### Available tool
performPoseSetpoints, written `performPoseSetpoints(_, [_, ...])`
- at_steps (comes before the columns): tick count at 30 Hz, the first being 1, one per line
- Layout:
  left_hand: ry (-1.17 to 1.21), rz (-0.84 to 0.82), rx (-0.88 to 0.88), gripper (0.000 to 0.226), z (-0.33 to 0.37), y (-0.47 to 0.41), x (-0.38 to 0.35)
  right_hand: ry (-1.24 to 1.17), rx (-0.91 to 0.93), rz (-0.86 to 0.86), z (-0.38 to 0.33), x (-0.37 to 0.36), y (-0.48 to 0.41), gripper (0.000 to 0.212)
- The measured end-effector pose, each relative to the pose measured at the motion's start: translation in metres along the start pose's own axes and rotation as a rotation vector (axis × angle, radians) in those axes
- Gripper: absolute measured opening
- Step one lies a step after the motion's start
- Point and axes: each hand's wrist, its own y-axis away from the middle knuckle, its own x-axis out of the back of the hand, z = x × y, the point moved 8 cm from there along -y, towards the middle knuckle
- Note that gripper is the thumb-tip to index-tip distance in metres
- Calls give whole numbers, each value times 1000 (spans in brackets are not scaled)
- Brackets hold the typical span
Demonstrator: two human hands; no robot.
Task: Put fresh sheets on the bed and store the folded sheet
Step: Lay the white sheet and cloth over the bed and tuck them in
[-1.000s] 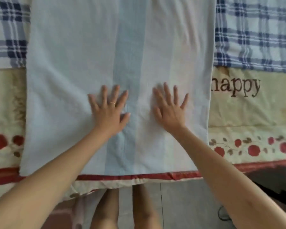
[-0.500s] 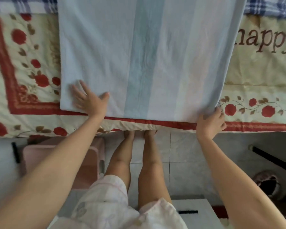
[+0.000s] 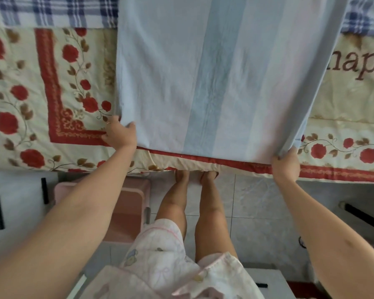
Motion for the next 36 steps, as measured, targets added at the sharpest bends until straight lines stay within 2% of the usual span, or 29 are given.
performPoseSetpoints(6, [-51, -195, -37, 38, -10, -1, -5, -226, -143, 30, 12, 10, 6, 27])
performPoseSetpoints(8, [27, -230, -96, 39, -9, 2, -3, -272, -166, 40, 15, 17, 5, 33])
performPoseSetpoints(11, [77, -228, -217, 43, -7, 4, 8, -290, -144, 67, 15, 24, 2, 33])
performPoseSetpoints(13, [68, -192, -238, 45, -10, 4, 18, -299, -133, 74, 16, 24, 1, 32])
performPoseSetpoints(15, [97, -173, -143, 46, -20, 1, 18, -292, -169, 74, 22, 19, 0, 31])
performPoseSetpoints(17, [79, -168, 32, 46, -32, -4, 15, -236, -247, 70, 30, 8, 2, 33])
performPoseSetpoints(18, [26, -141, 125, 45, -38, -6, 16, -189, -281, 104, 31, 6, 4, 38])
performPoseSetpoints(20, [-75, -30, 313, 55, -42, -5, 25, -104, -354, 278, 21, 14, 11, 59])
performPoseSetpoints(21, [-101, 11, 332, 61, -36, -2, 27, -100, -346, 342, 9, 16, 15, 69])
performPoseSetpoints(22, [-121, 34, 230, 63, -21, 1, 24, -116, -263, 347, -11, 10, 14, 74])
performPoseSetpoints(24, [-140, 5, -254, 60, 30, 23, 6, -72, 107, 229, -72, -12, 24, 71])
performPoseSetpoints(26, [-199, -128, -760, 61, 84, 69, -39, 114, 540, 84, -136, -55, 48, 66])
performPoseSetpoints(27, [-266, -212, -958, 63, 103, 95, -65, 233, 768, 32, -159, -81, 66, 64])
performPoseSetpoints(29, [-466, -315, -1237, 67, 115, 129, -101, 456, 1088, -30, -170, -113, 88, 59])
performPoseSetpoints(30, [-574, -308, -1313, 67, 109, 130, -111, 535, 1135, -68, -156, -119, 83, 58])
performPoseSetpoints(32, [-704, -252, -1339, 68, 75, 108, -120, 644, 1077, -125, -98, -117, 56, 57])
performPoseSetpoints(34, [-706, -225, -1268, 75, 40, 77, -111, 681, 892, -156, -34, -95, 28, 64])
performPoseSetpoints(36, [-688, -292, -1193, 86, 19, 59, -100, 684, 649, -193, 14, -71, 6, 75])
